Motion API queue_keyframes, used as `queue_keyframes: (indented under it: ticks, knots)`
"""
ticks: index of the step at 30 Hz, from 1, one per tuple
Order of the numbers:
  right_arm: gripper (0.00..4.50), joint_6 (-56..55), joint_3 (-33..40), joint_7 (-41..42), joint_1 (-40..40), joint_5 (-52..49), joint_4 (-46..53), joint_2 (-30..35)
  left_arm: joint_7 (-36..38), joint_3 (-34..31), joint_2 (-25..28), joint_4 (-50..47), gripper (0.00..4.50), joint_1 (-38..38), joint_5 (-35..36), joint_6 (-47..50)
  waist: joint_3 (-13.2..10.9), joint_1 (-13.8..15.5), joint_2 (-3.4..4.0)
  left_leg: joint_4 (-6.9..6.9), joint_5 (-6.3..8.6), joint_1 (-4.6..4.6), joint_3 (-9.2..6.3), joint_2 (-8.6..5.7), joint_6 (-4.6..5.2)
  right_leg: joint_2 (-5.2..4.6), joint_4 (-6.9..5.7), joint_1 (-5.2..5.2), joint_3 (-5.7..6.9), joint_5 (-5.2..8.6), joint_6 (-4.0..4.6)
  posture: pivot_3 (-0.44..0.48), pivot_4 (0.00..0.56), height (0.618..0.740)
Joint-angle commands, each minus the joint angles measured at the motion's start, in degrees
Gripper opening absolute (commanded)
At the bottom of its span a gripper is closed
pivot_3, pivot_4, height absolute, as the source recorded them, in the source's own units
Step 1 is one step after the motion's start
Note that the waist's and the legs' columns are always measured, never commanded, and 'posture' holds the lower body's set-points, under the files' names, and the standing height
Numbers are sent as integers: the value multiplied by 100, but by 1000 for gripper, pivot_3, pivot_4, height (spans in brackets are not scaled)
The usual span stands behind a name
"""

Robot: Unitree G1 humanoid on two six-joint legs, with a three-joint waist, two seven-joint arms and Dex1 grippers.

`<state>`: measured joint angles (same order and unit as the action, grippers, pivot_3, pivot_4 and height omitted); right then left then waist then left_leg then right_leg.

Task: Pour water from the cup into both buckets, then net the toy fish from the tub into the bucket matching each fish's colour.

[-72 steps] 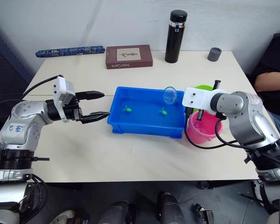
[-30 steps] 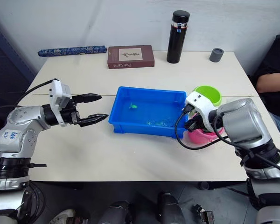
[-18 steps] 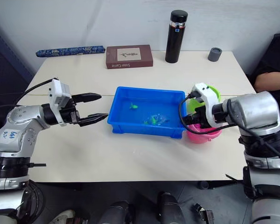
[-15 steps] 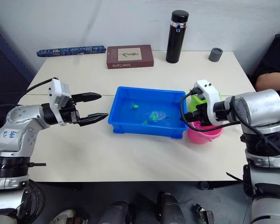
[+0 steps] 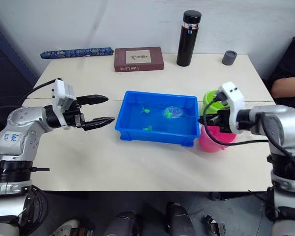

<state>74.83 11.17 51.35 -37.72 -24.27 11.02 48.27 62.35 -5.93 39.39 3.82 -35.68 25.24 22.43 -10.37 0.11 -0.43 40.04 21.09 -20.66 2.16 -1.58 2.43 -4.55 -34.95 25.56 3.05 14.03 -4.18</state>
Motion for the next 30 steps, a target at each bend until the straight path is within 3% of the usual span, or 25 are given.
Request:
queue_keyframes:
  ticks: [1, 7, 11, 17, 30]
  knots:
    - [0, -419, 635, -217, 49, -23, -14, 316, 90, -24, 63, 118, 4444, -215, -9, -151, 0, -2, 0, 0, 0, 1, 0, 0, 0, 0, -1, 0, 0, 0, 0, 0, 150, 740]
    - [0, -882, 1190, -633, 88, 26, -594, 496, 225, 111, -14, 499, 4444, -497, -107, -351, 0, -19, 0, -4, 0, 3, 2, 2, 0, 2, 2, 0, -1, 0, 0, 0, 150, 740]
    - [0, -1335, 1098, -820, 299, 249, -821, 715, 282, 178, -35, 687, 4444, -638, -144, -453, 0, -16, 0, -4, 0, 2, 2, 2, 0, 1, 1, 0, -1, 0, 0, 0, 150, 740]
    - [0, -3084, 347, -1157, 1015, 1317, -820, 1201, 404, 262, -50, 974, 4444, -859, -206, -590, 0, -4, 1, -2, -1, 1, 4, 1, 1, 1, 0, 0, -1, 0, 0, 0, 150, 740]
    - [0, -5977, -826, -1689, 1553, 3607, -654, 2044, 542, 325, -157, 1285, 4444, -1058, -298, -760, 0, -13, 1, -1, -1, 3, 11, 2, 0, 7, 0, 2, -2, 0, 0, 0, 150, 740]
